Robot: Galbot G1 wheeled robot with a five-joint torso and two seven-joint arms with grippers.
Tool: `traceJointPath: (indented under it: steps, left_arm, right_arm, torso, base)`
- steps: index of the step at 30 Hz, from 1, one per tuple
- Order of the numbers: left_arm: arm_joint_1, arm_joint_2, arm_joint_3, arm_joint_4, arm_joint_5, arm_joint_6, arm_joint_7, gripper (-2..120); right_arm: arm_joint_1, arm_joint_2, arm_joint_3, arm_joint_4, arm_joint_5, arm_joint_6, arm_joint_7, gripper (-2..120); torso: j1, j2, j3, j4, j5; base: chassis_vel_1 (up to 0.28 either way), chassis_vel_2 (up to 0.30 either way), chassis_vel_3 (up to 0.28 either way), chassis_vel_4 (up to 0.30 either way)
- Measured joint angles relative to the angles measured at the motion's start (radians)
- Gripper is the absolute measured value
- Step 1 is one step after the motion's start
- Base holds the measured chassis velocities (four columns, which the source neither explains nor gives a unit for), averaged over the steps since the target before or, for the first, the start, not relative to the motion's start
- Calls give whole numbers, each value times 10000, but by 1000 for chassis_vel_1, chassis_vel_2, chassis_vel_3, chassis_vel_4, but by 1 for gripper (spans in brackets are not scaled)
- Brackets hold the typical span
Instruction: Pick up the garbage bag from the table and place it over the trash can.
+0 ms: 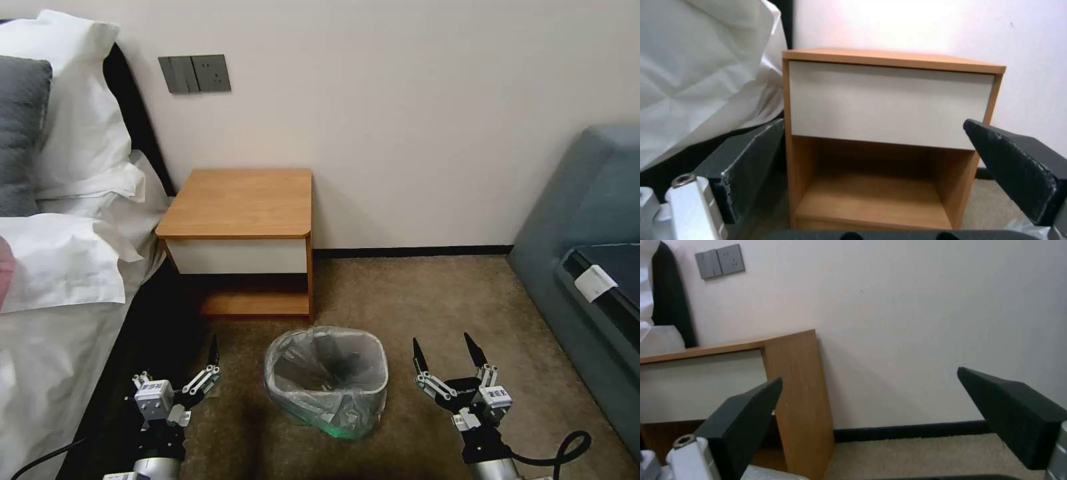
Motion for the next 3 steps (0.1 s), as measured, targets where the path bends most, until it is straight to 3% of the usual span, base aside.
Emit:
traceJointPath:
  steps: [3]
  left_arm:
    - [0, 0, 0, 0, 0, 0, 0, 100]
  right_arm:
    - [0, 0, 0, 0, 0, 0, 0, 100]
  torso:
    - [0, 0, 0, 0, 0]
  base:
    - [0, 0, 0, 0]
